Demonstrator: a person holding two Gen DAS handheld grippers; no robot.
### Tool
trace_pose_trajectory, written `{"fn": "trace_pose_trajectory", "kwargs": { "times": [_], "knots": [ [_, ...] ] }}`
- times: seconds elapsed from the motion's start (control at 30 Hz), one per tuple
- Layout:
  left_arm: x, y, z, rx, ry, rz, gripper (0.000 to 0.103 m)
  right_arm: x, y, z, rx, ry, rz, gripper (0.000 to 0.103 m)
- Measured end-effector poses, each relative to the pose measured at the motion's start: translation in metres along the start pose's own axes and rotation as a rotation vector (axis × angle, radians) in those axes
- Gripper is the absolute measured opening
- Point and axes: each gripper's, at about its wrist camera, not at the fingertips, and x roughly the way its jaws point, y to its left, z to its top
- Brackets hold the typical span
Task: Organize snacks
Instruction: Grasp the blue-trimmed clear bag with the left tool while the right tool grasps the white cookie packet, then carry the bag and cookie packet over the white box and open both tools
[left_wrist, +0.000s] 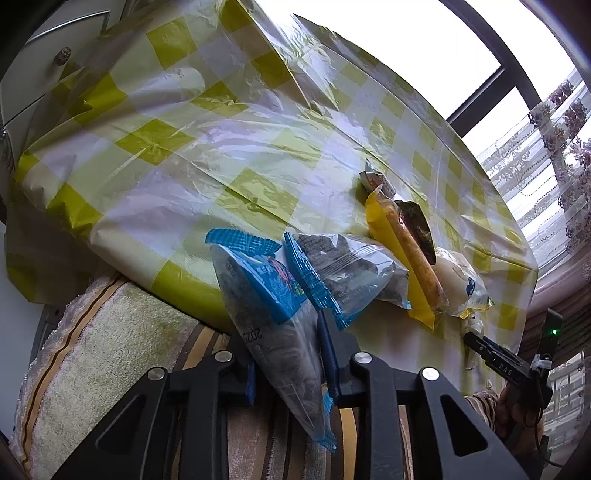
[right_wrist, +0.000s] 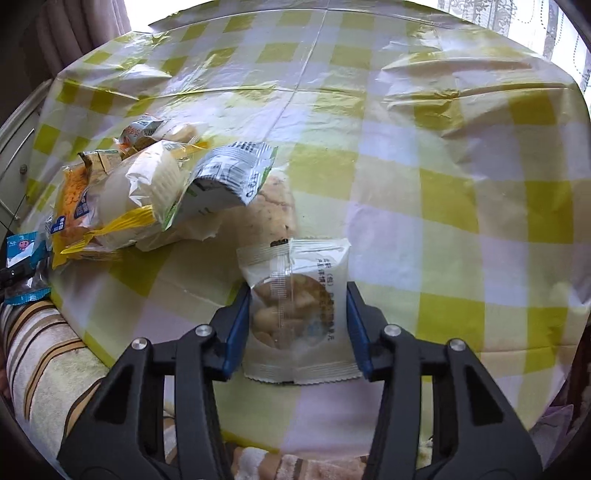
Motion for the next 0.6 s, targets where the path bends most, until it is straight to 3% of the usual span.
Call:
{"fn": "trace_pose_trajectory", "kwargs": {
  "times": [0.23,0.47,0.6],
  "knots": [
    [-0.016,0.003,-0.007,-0.015,-0.032,-0.008,0.023,-0.019,-0.001,-0.012,0.029,-0.057,-0.036,0.048],
    [-0.039,-0.003,-0.017,-0.007,-0.088,-0.072,0.021,-0.059,-0.007,-0.021,0.080,-0.205,-0.100,0.047],
    [-0.049,-0.013,-0.022,0.005,-0.106,-0.102,0.021,-0.075,-0.007,-0.027,0.093,-0.230,-0.103,0.047]
  ]
}}
